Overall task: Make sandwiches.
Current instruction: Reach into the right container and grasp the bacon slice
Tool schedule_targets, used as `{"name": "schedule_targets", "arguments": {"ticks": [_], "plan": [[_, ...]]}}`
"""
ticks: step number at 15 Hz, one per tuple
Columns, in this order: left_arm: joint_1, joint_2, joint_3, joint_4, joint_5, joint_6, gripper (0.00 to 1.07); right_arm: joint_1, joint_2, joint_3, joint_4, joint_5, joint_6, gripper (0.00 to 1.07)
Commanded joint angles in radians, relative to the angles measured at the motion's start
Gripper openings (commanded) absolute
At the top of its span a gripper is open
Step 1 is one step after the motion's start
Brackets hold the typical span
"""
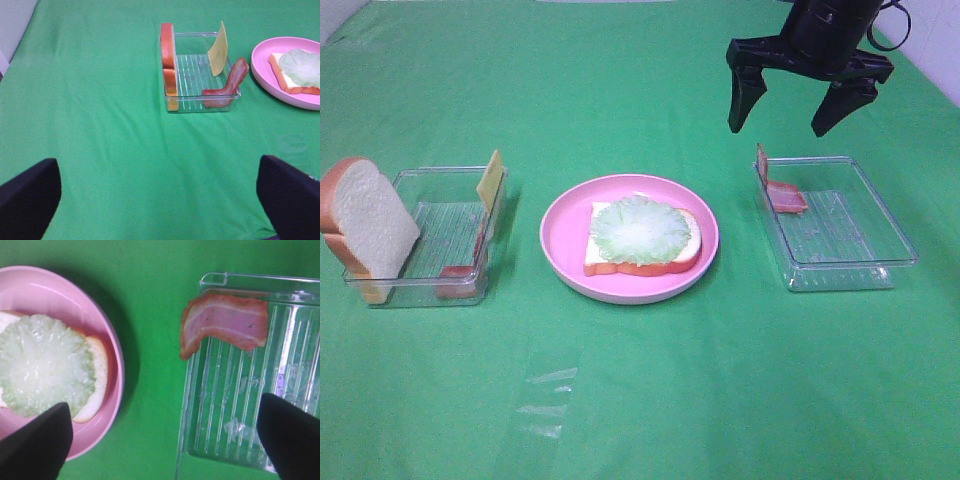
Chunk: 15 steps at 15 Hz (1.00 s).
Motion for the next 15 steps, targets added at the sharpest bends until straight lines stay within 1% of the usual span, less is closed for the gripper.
{"name": "schedule_targets", "arguments": {"ticks": [1, 8, 11, 15], "plan": [[-0.001, -0.019, 0.0, 0.0, -0.01, -0.003, 1.02, -0.011, 0.025, -0.005, 0.016, -0.041, 0.006, 0.96], [-0.001, -0.019, 0.0, 0.0, -0.01, -0.003, 1.02, -0.011, 0.114, -0.005, 0.024, -0.144, 0.007, 0.94], [-0.001, -0.019, 0.0, 0.0, -0.01, -0.003, 1.02, -0.011, 0.127, -0.005, -0.004, -0.189, 0.027, 0.93], [-0.001, -0.019, 0.0, 0.0, -0.01, -0.003, 1.02, -0.011, 0.144, -0.005, -0.017, -0.2, 0.03, 0.88]]}}
